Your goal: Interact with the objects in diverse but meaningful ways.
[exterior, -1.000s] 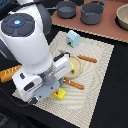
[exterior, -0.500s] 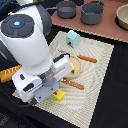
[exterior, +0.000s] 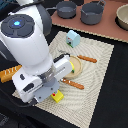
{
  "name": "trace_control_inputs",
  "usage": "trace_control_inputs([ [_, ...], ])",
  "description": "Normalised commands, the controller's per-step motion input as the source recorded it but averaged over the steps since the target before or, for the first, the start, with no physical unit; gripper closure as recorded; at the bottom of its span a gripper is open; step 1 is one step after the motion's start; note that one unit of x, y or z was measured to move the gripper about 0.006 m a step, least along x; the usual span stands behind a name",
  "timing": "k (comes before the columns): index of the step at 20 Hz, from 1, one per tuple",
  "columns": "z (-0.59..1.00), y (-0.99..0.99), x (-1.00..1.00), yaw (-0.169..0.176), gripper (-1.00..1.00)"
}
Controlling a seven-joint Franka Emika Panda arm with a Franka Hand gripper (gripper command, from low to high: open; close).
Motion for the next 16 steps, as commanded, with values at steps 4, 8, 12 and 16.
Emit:
trace_control_inputs([
  [4, 1.0, 0.17, 0.0, 0.0, 1.0],
  [8, 0.91, 0.29, -0.11, 0.059, 1.0],
  [12, 0.55, 0.44, -0.38, 0.115, 1.0],
  [16, 0.19, 0.5, -0.61, 0.13, 1.0],
])
